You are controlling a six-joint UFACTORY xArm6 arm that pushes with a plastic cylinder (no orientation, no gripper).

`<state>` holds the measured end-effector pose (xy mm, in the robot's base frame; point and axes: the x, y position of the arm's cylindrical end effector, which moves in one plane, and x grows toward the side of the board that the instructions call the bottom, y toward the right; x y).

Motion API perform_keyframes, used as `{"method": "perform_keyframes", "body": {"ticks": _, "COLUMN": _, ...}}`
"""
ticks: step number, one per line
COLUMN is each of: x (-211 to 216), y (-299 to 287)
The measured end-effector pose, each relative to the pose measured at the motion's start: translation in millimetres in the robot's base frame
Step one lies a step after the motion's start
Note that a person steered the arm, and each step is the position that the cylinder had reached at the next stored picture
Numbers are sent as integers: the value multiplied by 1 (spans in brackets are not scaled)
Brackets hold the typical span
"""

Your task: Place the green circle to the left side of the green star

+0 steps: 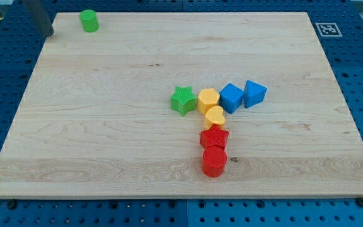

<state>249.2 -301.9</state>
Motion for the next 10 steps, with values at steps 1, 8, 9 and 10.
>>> {"method": "perform_keyframes", "body": {"ticks": 1, "x": -22, "y": 0}}
{"method": "perform_keyframes", "body": {"ticks": 8, "x": 1, "y": 134}}
{"method": "perform_keyframes", "body": {"ticks": 9, "x": 15, "y": 144}}
{"method": "perform_keyframes", "body": {"ticks": 10, "x": 27, "y": 143}}
